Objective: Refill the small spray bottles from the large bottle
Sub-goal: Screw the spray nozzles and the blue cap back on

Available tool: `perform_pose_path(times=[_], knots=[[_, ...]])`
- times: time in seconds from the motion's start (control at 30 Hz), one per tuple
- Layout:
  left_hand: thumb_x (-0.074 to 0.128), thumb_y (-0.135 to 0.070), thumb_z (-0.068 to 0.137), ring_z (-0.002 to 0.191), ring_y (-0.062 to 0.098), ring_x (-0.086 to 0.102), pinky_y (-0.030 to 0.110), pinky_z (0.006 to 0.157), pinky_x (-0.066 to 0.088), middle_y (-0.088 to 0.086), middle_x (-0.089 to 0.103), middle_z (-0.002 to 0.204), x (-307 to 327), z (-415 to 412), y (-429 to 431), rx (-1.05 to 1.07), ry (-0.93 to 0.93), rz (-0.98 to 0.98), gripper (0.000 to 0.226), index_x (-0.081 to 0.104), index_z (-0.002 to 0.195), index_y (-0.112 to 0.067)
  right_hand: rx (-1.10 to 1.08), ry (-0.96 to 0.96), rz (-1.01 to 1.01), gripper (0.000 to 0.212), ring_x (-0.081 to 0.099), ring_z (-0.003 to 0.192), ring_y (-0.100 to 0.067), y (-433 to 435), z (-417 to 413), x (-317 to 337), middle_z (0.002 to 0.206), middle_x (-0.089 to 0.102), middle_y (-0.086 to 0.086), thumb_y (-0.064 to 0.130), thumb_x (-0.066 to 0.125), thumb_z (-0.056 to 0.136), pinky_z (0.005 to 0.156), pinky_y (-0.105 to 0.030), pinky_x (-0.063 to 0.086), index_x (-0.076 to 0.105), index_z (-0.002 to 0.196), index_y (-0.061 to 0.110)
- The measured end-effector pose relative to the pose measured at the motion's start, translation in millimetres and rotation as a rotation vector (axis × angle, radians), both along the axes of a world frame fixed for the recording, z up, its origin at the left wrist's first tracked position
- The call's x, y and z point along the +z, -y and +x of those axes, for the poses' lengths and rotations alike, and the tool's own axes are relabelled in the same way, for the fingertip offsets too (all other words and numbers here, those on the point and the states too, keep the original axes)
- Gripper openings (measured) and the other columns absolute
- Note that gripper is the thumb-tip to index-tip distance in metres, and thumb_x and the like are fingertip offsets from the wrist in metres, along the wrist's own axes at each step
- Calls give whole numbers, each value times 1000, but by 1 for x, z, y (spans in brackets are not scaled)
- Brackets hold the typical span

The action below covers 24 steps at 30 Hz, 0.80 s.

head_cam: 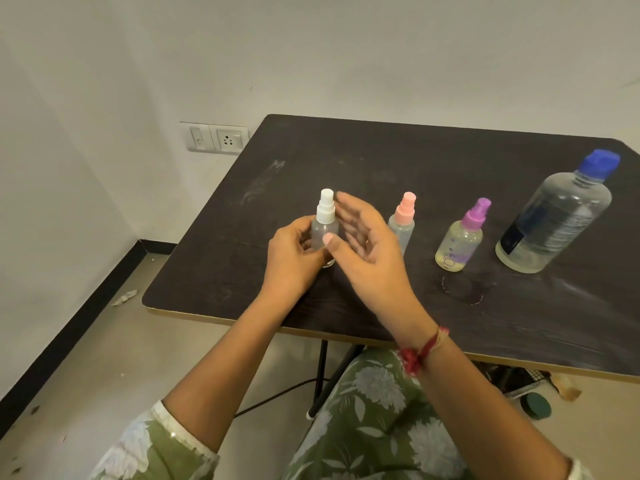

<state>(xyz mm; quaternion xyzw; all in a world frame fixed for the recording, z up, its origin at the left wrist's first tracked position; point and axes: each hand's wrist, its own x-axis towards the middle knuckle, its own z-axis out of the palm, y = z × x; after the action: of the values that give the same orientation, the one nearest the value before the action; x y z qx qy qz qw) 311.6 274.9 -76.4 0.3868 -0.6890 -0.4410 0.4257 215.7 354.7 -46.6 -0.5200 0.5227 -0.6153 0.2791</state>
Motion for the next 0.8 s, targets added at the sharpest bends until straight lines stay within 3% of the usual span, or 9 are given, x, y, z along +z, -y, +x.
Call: perform_pose_path(times=[0.17, 0.33, 0.47, 0.6, 0.7, 0.8], knots=[[76, -17, 78, 93, 3, 68, 17, 80, 54, -4, 72, 100, 2, 1, -2, -13, -18, -3, 39, 66, 116, -12, -115, 33, -71, 43, 60, 110, -11, 0, -4, 0, 114, 62, -1, 0, 64, 85, 96, -26, 49, 53, 123, 16], [76, -15, 78, 91, 6, 69, 26, 83, 56, -4, 72, 96, 4, 2, -4, -17, -15, 12, 36, 67, 112, -12, -17, -67, 49, 48, 51, 126, -14, 24, -9, 5, 135, 55, -7, -2, 54, 91, 106, -26, 41, 46, 137, 8], [76, -17, 78, 91, 5, 69, 28, 84, 56, -4, 73, 96, 5, 2, -5, -15, -14, 11, 35, 67, 112, -14, -50, -66, -1, 35, 63, 107, -8, 27, -9, 6, 112, 68, -1, 0, 61, 87, 91, -20, 50, 62, 119, 13], [77, -16, 76, 92, 3, 68, 27, 84, 56, -5, 73, 97, 6, 1, -6, -17, -31, 23, 35, 68, 110, -16, -84, -45, -24, 32, 66, 94, -6, 30, -11, 6, 98, 69, 6, 4, 73, 78, 82, -20, 53, 64, 102, 24], [77, -15, 76, 92, 5, 69, 30, 85, 56, -5, 73, 97, 5, 2, -6, -24, -36, 32, 34, 67, 108, -19, -17, -56, 26, 42, 64, 103, -9, 33, -15, 7, 109, 67, 2, 5, 72, 80, 89, -23, 52, 60, 117, 19], [75, -17, 77, 93, 7, 69, 32, 86, 56, -3, 73, 98, 6, 3, -6, -42, -27, 27, 35, 67, 111, -15, 98, -136, 129, 45, 55, 118, -7, 32, -18, 8, 125, 60, 1, 7, 58, 92, 101, -23, 44, 48, 135, 11]])
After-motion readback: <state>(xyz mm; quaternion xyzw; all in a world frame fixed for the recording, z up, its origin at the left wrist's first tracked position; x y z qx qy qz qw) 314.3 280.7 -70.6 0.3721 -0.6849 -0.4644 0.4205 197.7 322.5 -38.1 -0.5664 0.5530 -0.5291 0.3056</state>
